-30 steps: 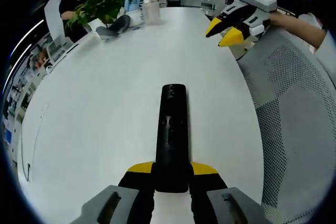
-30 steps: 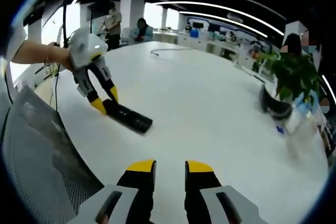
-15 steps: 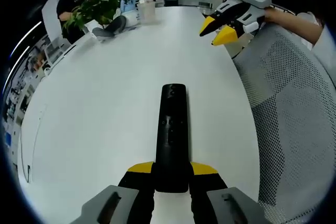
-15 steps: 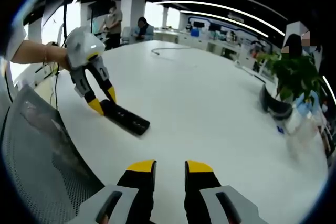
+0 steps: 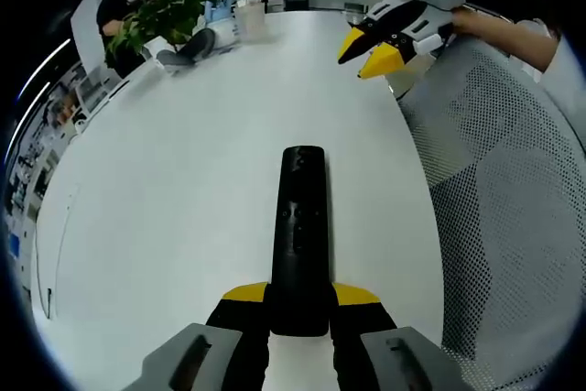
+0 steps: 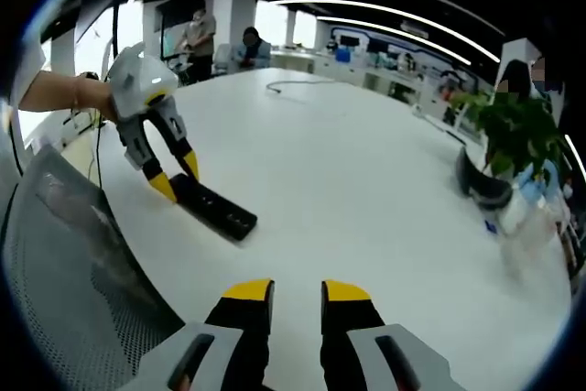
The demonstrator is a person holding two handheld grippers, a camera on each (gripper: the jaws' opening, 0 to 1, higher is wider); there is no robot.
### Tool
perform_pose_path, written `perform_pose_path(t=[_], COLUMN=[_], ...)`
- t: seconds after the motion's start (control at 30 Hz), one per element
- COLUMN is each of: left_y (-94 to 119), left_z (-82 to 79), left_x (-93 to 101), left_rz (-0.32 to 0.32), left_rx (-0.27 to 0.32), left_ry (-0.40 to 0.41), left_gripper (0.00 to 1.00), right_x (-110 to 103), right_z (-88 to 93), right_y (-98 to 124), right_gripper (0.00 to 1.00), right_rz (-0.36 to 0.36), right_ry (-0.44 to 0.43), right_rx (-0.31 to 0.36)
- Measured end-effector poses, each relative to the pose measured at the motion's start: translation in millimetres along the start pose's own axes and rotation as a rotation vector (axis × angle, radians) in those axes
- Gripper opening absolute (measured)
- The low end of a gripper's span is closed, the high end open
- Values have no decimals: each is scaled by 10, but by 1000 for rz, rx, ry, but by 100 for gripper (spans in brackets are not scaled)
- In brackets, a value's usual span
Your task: Press the specified remote control buttons in sequence, fully releasing each button before pressing the next.
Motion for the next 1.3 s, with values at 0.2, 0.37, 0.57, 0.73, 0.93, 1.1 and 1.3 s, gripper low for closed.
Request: perform_pose_path(t=[0.2,0.37,0.57,0.73,0.93,1.1,1.3], left_y=[8,12,22,35,57,70,99], left_z=[3,2,12,26,40,51,81], left_x=[30,58,101,140,200,249,332], left_rz=[1,3,18,34,52,51,50], left_rx=[-1,-4,0,6,6,2,-1], left_ry=[-2,-3,-27,-47,-75,-74,-73], left_gripper=[24,24,24,24,24,24,24], right_x=[-1,-15,-41,-85,-127,-156,-213], right_z=[-2,1,3,-12,-26,-43,-124], right_y=[-1,-7,-12,-24,-47,-47,-36], right_gripper=[17,16,15,14,12,8,7], right_rz=[-4,-9,-19,-43,-77,-109,-141], right_ry=[-2,5,19,38,56,43,64], right_rx=[0,-10,-21,-29,-41,-41,-57])
Point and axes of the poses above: the point that each gripper's makers call its tool centre point, and the gripper's own axes: y roughly backward along the fingers, x roughly to its right, z roughly out of its underside, the point moved 9 cm from there along y, roughly backward along the fingers, and after that the axes turned 7 degrees about -z, right-handed, at the moved point
